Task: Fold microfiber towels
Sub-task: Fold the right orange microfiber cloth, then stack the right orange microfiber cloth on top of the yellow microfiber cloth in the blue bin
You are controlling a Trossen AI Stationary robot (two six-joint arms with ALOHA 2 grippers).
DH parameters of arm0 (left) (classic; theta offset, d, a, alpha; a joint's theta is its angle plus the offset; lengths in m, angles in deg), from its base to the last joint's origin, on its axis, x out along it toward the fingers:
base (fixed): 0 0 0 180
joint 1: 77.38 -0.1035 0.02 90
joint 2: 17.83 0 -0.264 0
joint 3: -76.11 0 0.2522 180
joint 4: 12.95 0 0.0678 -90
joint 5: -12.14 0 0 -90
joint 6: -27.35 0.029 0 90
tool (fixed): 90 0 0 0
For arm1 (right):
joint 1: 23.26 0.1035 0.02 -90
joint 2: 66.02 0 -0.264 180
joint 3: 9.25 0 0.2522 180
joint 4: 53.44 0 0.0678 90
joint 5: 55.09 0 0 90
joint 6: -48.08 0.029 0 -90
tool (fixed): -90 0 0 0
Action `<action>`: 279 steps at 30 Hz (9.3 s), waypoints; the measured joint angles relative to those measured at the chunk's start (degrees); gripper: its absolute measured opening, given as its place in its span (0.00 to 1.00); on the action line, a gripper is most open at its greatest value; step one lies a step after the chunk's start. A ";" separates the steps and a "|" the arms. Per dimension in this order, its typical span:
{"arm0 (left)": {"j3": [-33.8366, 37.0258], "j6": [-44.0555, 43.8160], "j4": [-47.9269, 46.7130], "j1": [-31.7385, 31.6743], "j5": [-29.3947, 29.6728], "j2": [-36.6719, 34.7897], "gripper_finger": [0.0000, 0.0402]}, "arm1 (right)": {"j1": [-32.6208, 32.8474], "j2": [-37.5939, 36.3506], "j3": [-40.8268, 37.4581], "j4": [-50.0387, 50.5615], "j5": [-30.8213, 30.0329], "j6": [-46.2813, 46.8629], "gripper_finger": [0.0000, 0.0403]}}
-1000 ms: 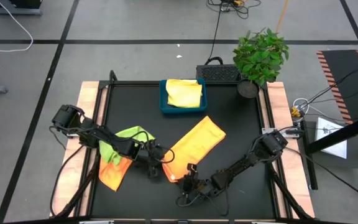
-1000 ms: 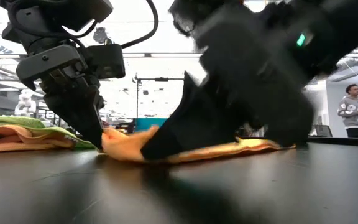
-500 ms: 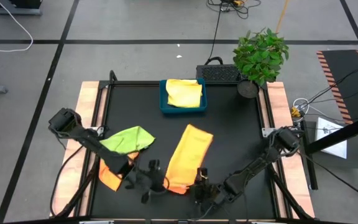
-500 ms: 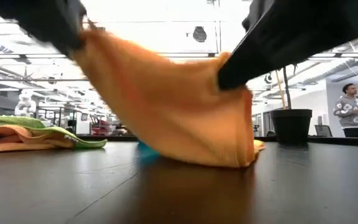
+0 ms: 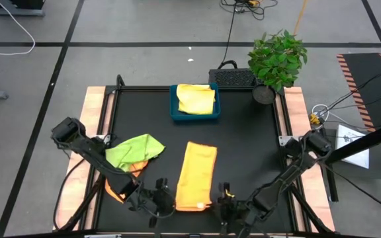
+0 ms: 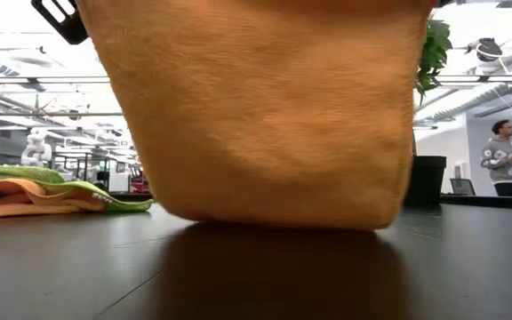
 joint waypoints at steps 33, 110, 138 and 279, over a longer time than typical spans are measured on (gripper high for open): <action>-11.02 28.45 -26.21 -26.49 -4.93 6.55 0.02 | -23.76 -26.07 -52.26 -51.35 14.51 -9.78 0.00; 9.83 44.57 2.23 -41.45 -5.42 6.56 0.24 | -29.26 -15.66 -52.26 -69.25 21.46 -8.80 0.31; 9.45 50.44 5.54 -39.56 -2.32 6.43 0.06 | -29.02 -15.66 -52.26 -69.19 19.85 -7.90 0.31; 4.03 45.46 26.45 -19.85 12.55 15.87 0.63 | -23.40 2.41 -42.96 -65.96 13.85 -28.95 0.52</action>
